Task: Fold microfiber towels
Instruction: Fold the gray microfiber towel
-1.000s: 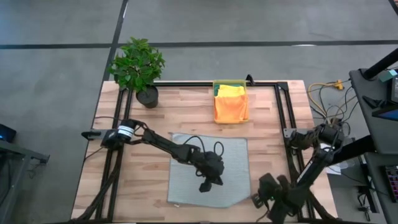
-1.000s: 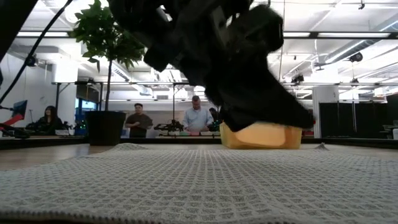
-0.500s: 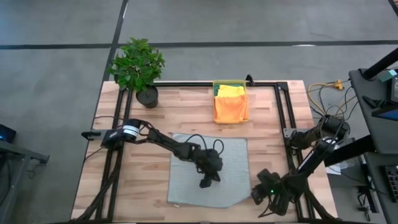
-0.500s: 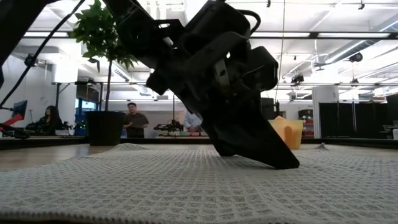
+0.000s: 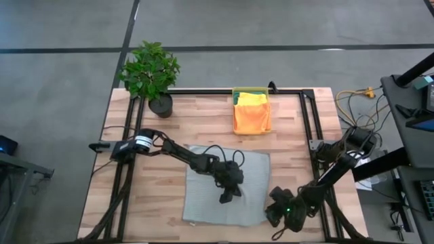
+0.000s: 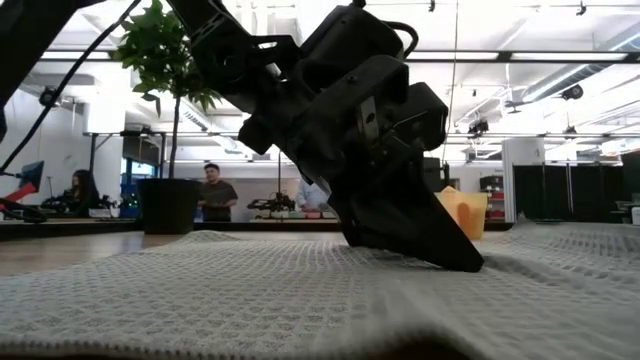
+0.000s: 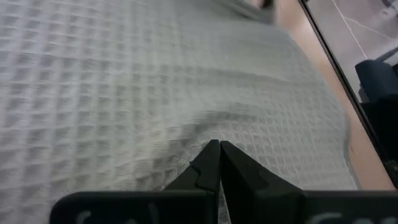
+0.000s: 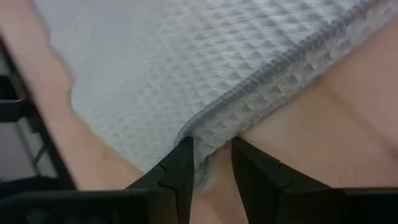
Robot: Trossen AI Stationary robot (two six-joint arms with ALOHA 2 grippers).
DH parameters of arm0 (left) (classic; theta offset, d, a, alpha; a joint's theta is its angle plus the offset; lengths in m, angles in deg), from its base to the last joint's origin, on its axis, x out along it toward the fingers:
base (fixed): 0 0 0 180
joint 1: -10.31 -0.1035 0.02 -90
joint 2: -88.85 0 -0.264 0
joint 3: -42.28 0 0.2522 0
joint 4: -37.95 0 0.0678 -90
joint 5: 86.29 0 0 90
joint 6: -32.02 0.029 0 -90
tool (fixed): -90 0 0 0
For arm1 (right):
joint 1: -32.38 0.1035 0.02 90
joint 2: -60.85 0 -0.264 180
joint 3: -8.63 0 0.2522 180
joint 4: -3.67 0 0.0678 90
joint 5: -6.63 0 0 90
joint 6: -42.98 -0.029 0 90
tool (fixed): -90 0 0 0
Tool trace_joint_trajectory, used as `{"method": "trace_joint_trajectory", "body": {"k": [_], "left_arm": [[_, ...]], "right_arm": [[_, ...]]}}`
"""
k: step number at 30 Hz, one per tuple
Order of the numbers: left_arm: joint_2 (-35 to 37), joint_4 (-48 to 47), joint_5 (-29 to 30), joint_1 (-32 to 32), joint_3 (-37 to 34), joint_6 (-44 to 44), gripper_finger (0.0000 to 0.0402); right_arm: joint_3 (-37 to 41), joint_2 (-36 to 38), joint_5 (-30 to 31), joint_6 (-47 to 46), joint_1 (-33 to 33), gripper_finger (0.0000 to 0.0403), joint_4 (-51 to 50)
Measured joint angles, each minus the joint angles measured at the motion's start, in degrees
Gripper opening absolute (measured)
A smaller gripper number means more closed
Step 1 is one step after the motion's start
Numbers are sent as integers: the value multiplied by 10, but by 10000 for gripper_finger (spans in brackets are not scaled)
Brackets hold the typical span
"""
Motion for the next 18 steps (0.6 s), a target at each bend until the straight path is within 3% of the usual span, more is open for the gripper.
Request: {"method": "trace_joint_trajectory", "body": {"k": [6,11,15,18], "left_arm": [[0,0,4,-5,-2,-14,0],[0,1,7,-5,-4,-14,0],[0,1,8,-5,-4,-14,0],[0,1,8,-5,-4,-14,0]], "right_arm": [[0,0,-10,56,-5,100,95],[12,0,-4,136,-15,97,254],[38,2,34,176,-26,97,392],[53,1,65,160,-37,97,409]]}}
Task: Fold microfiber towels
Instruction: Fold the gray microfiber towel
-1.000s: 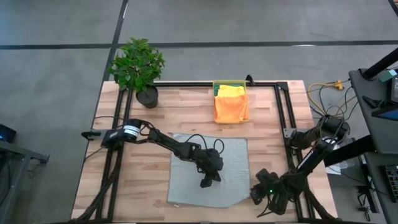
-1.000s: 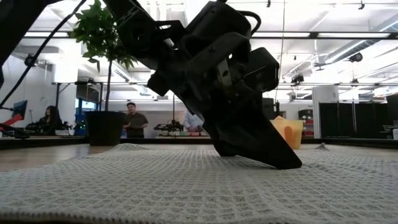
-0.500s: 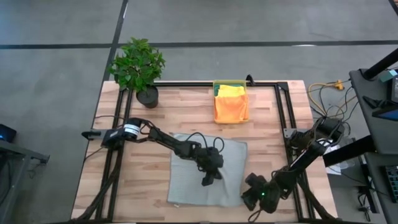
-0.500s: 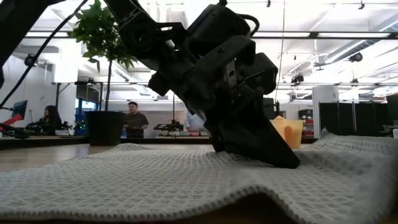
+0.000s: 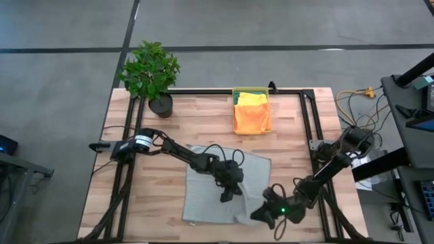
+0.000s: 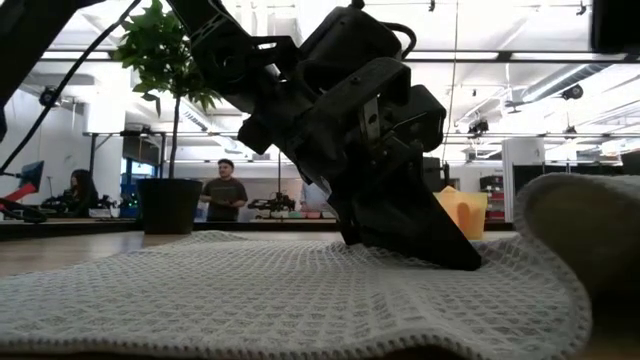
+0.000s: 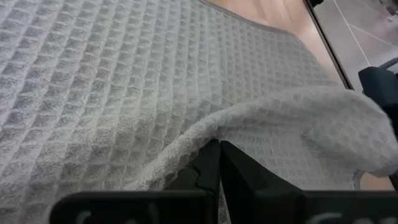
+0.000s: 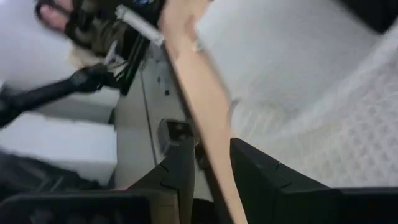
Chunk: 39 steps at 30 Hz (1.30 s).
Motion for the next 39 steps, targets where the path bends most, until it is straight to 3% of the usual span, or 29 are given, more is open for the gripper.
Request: {"method": "trace_joint_trajectory", "body": {"k": [4,8,14,17,23,30,34,39], "left_arm": [[0,0,1,0,-1,0,0],[0,-4,3,-1,-2,0,0],[0,-4,3,-3,-8,0,0],[0,-4,4,-2,-8,0,0],[0,-3,3,-3,-8,0,0],[0,-3,3,-3,-8,0,0],[0,-4,3,-3,-8,0,0],[0,-3,2,-3,-8,-1,0]], "right_arm": [[3,0,-55,-14,-7,97,-7],[-41,0,-92,59,1,97,-61],[-194,-8,-107,226,1,97,-417],[-254,-29,-93,320,1,99,-543],[-293,-88,-125,424,1,122,-561],[-342,-165,-140,410,0,138,-634],[-377,-183,-137,379,-3,110,-699],[-382,-177,-150,381,-6,31,-719]]}}
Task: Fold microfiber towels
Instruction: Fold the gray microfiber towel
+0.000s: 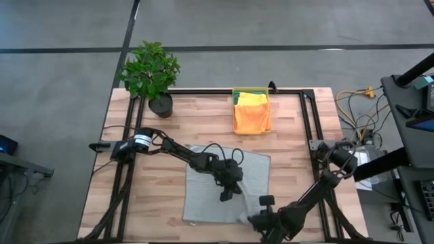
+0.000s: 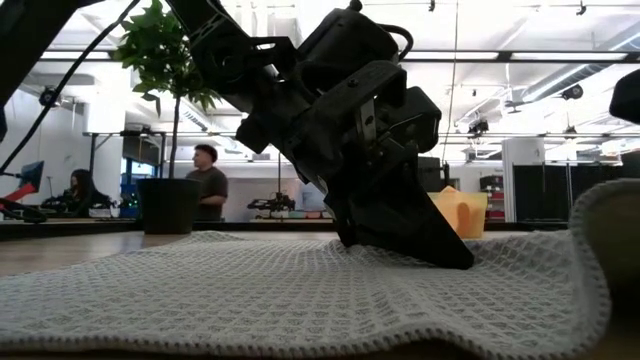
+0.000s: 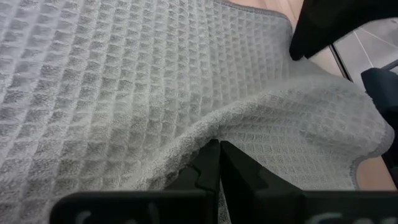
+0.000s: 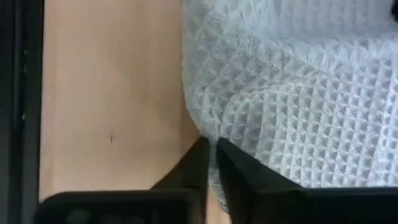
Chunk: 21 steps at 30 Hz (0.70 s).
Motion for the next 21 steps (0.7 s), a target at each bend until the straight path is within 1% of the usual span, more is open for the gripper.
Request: {"method": "trace_joint_trajectory", "body": {"k": [2,5,7,11,14,17,21], "left_arm": [[0,0,-2,0,0,0,0],[0,0,-3,0,0,0,0],[0,0,-3,0,0,0,0],[0,2,-10,0,0,0,0],[0,2,-15,1,0,0,0],[0,1,-22,2,0,0,0],[0,0,-28,2,0,1,0]], "right_arm": [[5,12,-38,5,-7,16,2],[21,40,-107,26,-24,10,10],[33,60,-138,55,-36,9,32],[74,109,-199,97,-71,9,113],[121,135,-283,103,-107,9,177],[174,155,-377,88,-147,9,232],[246,182,-464,62,-199,9,315]]}}
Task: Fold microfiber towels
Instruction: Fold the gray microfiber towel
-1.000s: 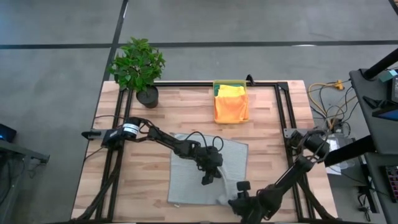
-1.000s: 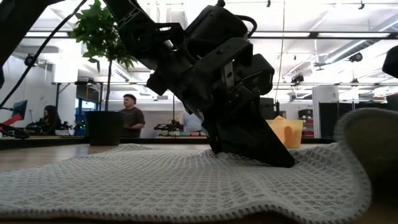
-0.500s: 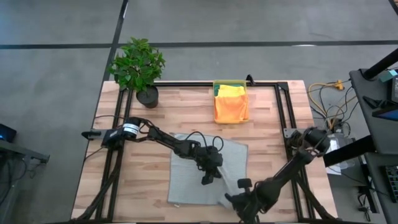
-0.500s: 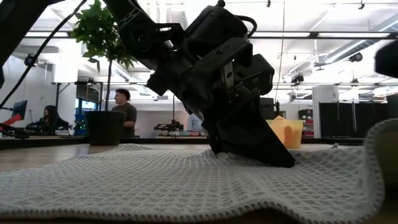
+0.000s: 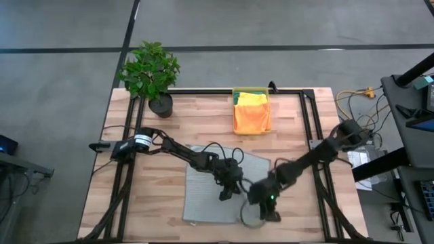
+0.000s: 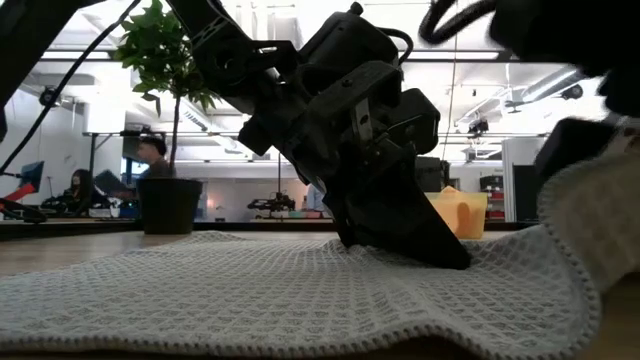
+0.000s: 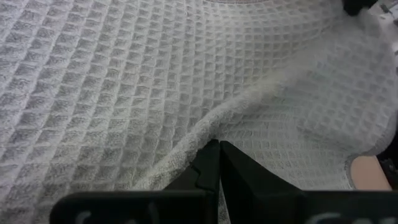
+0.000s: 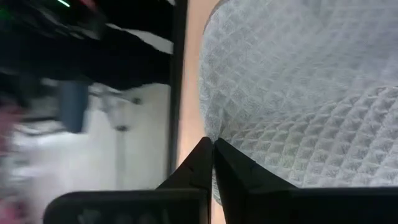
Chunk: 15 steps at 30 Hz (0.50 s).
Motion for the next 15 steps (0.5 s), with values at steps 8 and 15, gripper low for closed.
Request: {"method": "trace_joint_trajectory", "body": {"k": [8,15], "left_arm": [[0,0,-3,0,0,0,0],[0,0,-5,0,0,0,0]], "right_arm": [[115,32,-106,-64,-108,9,128],[145,27,-53,-76,-153,9,123]]}}
